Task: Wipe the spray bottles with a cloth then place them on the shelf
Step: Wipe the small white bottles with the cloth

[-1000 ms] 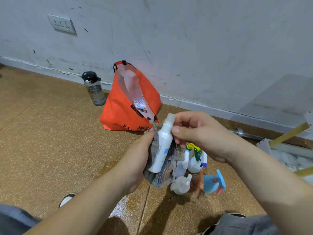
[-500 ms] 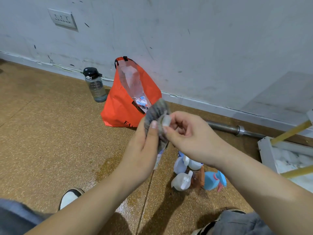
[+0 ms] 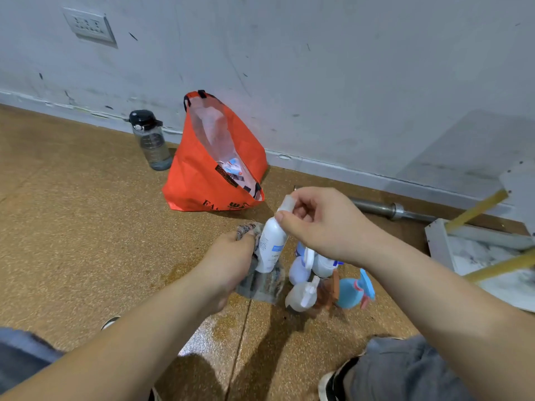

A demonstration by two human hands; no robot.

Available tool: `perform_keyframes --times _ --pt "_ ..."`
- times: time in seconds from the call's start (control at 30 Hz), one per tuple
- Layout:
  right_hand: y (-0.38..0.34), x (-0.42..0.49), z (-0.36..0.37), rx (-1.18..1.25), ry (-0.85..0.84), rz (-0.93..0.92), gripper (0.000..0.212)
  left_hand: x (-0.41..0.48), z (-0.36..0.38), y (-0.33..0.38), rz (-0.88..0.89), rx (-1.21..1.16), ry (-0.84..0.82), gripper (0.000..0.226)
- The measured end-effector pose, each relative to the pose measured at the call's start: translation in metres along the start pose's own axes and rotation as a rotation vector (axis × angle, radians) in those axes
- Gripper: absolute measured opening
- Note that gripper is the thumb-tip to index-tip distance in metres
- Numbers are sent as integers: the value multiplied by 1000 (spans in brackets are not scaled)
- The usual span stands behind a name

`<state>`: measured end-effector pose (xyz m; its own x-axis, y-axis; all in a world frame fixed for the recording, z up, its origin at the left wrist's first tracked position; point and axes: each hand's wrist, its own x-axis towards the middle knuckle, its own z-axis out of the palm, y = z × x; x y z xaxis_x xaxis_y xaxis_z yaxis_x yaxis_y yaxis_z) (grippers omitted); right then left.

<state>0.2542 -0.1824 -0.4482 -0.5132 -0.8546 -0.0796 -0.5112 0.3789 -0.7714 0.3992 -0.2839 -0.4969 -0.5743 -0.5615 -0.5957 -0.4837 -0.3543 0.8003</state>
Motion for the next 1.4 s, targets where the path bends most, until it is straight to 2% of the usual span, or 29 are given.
perform_keyframes --times 0.17,0.23,0.3,0.5,0.67,0.8,0.9,1.03,1.17,1.27,1.4 --pt "18 -24 7 -12 97 55 20 6 0 -17 176 291 116 26" --pt "25 -40 5 13 145 76 18 5 -1 -19 280 400 133 30" --pt "34 -60 4 60 200 120 14 3 -3 -23 313 478 111 37" --pt "78 -114 32 18 214 246 13 18 7 -62 188 685 -111 39" --pt "136 -129 87 45 252 503 19 24 21 -80 127 851 -236 37" --pt "185 -136 130 79 342 732 21 31 32 -89 152 953 -275 37" --pt "209 -134 149 126 348 868 17 37 36 -101 106 1006 -328 31" --pt "236 -132 152 114 347 936 23 53 32 -113 15 1056 -308 52" --pt "248 -126 154 131 364 939 16 71 23 -123 -69 1060 -300 55" --pt "250 -121 161 156 401 936 16 80 17 -130 -91 1090 -307 50" --pt "261 -122 170 159 409 942 17 84 15 -134 -81 1206 -294 32"
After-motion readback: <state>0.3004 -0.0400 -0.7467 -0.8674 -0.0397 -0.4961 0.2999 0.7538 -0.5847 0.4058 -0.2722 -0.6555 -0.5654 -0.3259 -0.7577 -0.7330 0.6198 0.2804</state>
